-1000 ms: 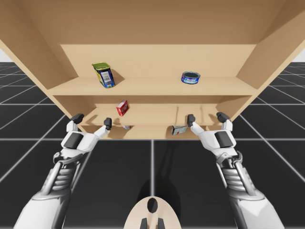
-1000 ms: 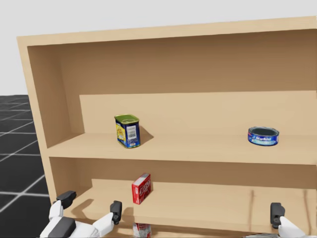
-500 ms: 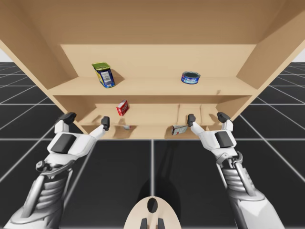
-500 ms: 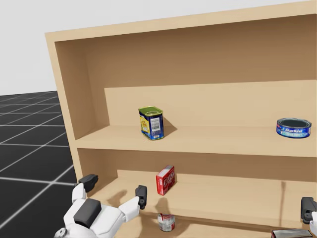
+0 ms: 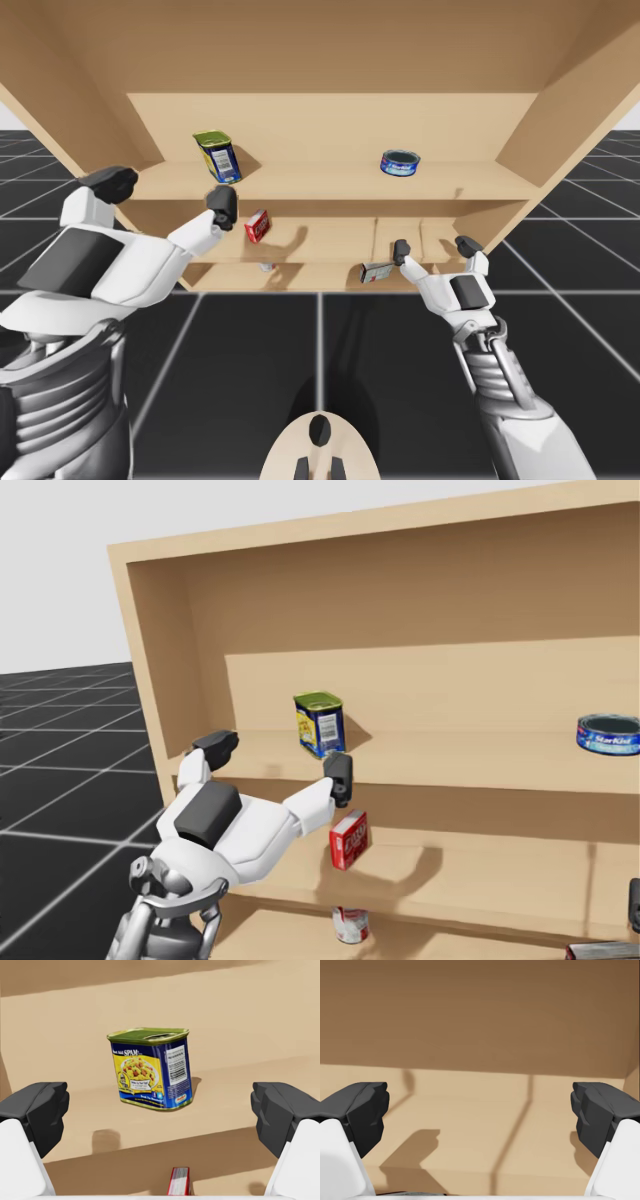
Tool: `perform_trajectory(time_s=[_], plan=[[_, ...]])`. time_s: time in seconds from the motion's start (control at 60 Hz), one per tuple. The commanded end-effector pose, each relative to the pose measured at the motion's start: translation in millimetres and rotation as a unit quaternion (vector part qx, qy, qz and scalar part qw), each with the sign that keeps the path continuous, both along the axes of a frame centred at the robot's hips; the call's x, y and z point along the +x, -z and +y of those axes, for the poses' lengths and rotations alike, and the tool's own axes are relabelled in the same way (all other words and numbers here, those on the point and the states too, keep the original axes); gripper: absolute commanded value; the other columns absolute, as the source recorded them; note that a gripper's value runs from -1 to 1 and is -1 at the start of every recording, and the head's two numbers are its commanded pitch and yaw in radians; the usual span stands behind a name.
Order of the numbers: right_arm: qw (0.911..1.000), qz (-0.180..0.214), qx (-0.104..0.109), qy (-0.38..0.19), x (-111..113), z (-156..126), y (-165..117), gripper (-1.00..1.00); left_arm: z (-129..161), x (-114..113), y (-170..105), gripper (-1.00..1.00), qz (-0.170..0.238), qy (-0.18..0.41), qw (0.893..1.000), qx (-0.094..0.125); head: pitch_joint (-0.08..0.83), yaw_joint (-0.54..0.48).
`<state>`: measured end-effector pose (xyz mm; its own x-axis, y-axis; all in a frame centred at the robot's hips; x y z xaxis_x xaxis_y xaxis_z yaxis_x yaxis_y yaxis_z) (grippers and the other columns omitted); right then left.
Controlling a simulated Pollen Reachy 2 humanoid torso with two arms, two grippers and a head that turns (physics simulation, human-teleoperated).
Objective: Look through the shelves, find the meat can, and take it.
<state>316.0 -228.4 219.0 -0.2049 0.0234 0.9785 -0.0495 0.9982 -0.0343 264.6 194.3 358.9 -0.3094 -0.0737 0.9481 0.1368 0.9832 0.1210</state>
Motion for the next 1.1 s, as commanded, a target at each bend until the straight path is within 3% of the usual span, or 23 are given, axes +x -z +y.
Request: perform_trajectory(time_s=[0.017, 0.417, 0.75, 0.767, 0.8, 0.817, 0.833, 1.0, 1.1], plan=[[1.0, 0.001, 0.006, 0.001, 0, 1, 1, -1.0, -15, 16, -17, -1.0, 0.089, -0.02, 0.996, 0.004, 0.157, 0.3], [1.0, -0.001, 0.007, 0.007, 1, -2, 0, -1.0, -25, 102, -15, -1.0, 0.169, -0.07, 0.982, -0.049, 0.174, 0.3], [0.9999, -0.001, 0.007, 0.009, 2, -4, 0, -1.0, -36, 136, -13, -1.0, 0.194, -0.109, 0.974, -0.049, 0.193, 0.29], [0.9999, -0.001, 0.006, 0.009, 2, -4, 0, -1.0, -37, 136, -12, -0.53, 0.195, -0.111, 0.973, -0.051, 0.195, 0.29], [0.9999, 0.0, 0.007, 0.009, 2, -4, 0, -1.0, -39, 135, -12, 0.82, 0.193, -0.115, 0.973, -0.047, 0.197, 0.29], [0.9999, 0.0, 0.007, 0.009, 2, -4, 0, -1.0, -39, 136, -11, 0.93, 0.194, -0.113, 0.973, -0.047, 0.197, 0.29], [0.9999, 0.0, 0.007, 0.009, 2, -4, 0, -1.0, -40, 135, -11, 1.0, 0.2, -0.111, 0.972, -0.048, 0.2, 0.29], [0.9999, 0.001, 0.006, 0.008, 2, -4, 1, -1.0, -41, 129, -11, 1.0, 0.195, -0.109, 0.973, -0.051, 0.207, 0.29], [1.0, 0.001, 0.006, 0.008, 2, -3, 1, -1.0, -39, 122, -19, 1.0, 0.17, -0.114, 0.978, -0.05, 0.21, 0.29]])
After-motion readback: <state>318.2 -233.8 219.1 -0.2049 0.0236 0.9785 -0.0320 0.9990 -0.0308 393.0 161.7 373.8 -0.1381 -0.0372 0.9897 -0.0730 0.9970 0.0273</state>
